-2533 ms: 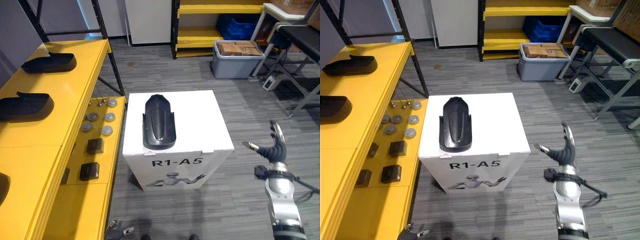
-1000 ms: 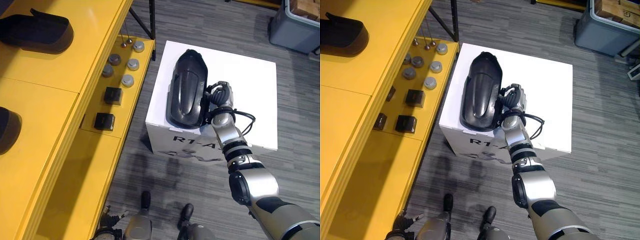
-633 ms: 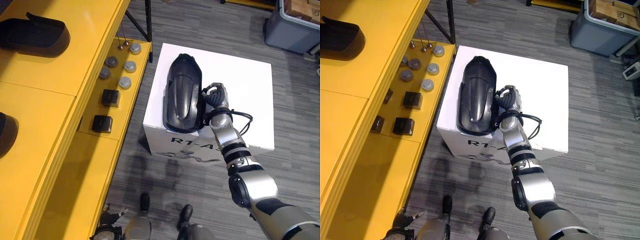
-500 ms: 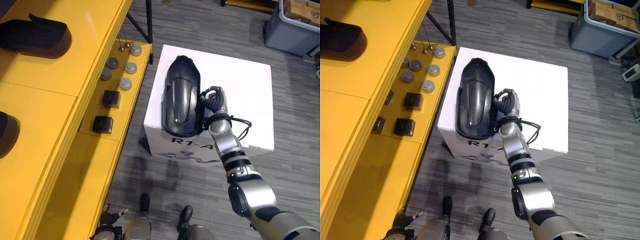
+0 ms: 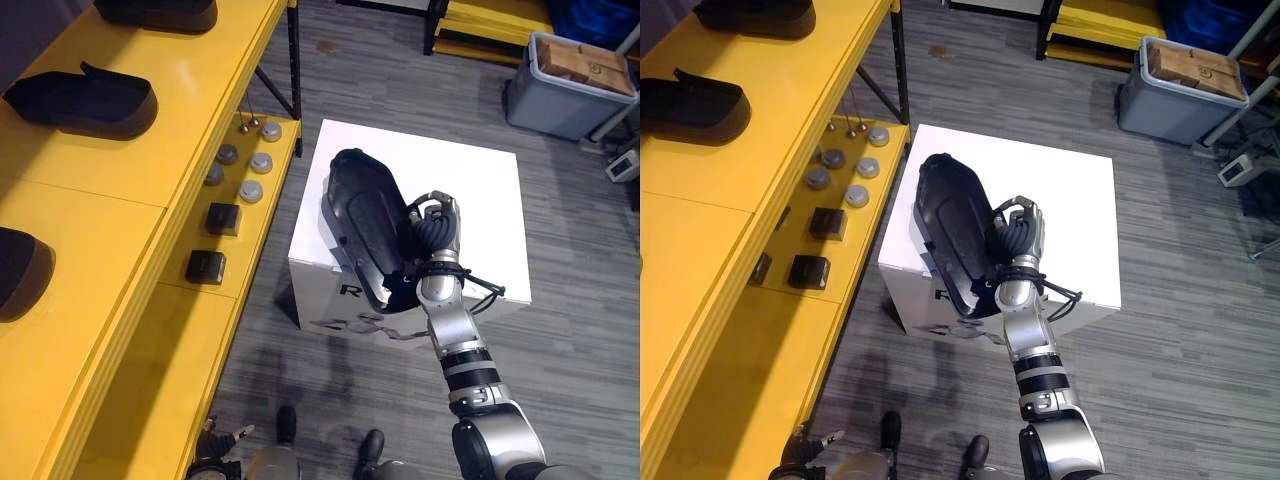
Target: Walk over and take plastic housings, then place them on the shelf
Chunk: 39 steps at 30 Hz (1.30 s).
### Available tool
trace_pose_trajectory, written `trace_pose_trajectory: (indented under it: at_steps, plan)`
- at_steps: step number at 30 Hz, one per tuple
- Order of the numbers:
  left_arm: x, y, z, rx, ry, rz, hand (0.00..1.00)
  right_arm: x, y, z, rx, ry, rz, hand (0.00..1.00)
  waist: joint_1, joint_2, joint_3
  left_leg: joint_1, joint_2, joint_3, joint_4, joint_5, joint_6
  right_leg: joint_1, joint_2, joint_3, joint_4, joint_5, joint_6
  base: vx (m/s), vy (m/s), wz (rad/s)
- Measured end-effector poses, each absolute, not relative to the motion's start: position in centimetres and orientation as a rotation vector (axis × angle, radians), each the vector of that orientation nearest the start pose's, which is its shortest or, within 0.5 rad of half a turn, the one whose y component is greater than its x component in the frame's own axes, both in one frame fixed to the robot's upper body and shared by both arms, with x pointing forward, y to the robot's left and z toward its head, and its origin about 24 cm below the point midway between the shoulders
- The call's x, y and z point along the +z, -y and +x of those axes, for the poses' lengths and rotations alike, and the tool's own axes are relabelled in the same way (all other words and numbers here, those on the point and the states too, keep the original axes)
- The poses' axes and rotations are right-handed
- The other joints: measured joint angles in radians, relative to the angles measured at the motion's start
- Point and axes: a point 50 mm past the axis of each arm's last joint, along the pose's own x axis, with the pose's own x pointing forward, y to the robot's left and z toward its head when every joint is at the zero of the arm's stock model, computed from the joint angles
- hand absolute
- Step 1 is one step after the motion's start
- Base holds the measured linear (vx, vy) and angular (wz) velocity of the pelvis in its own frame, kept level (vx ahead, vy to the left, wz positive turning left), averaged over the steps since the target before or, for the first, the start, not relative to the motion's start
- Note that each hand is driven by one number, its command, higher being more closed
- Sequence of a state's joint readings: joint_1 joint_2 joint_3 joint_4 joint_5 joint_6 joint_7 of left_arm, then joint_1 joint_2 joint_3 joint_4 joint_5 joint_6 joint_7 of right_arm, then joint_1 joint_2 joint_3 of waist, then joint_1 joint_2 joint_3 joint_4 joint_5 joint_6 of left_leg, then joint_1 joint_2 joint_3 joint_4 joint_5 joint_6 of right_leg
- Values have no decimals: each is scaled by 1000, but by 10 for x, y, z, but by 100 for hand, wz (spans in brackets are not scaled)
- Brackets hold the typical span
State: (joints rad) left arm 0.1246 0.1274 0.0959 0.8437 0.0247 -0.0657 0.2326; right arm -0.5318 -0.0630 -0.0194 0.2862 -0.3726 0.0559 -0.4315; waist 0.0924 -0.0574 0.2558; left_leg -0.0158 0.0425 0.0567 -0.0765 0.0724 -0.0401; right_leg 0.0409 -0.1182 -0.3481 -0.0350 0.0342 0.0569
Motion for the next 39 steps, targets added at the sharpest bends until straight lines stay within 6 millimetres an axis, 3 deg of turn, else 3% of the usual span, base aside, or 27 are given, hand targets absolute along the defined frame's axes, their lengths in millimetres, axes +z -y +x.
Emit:
trace_pose_trajectory:
  at_steps: [8,13,17,22,28,33,39]
  plan:
    - [-130,-224,123,378,-844,201,0,129,159,330,-454,309,-384,100,0,1,-20,0,0,-7,2,0,1,4,1,0,0,-1,0,-2,2,0]
    - [-114,-215,135,399,-723,172,0,145,163,317,-518,410,-360,100,1,4,-35,-1,0,-7,2,-1,1,4,1,2,-2,-1,0,0,0,0]
    - [-73,-197,160,413,-474,95,0,167,163,306,-571,537,-337,100,0,18,-53,3,-2,-8,2,-3,4,11,1,0,-9,-1,0,0,0,0]
    - [-9,-193,184,402,-146,65,0,184,163,295,-600,639,-300,100,-2,37,-78,6,-3,-8,2,-4,6,16,1,0,-13,-1,0,0,0,0]
    - [57,-182,195,362,179,-23,0,192,157,285,-583,699,-298,100,-6,46,-111,15,-3,-6,2,-8,13,29,2,1,-23,-1,0,0,0,0]
    - [86,-160,199,232,314,-123,0,197,141,281,-504,752,-289,100,-19,47,-130,25,-3,-2,2,-8,13,36,2,5,-23,-1,0,-6,8,-1]
    - [106,-127,215,54,390,-233,0,200,117,276,-373,796,-286,100,-29,47,-147,37,-3,3,-2,-10,14,44,3,10,-27,-1,0,-14,10,-2]
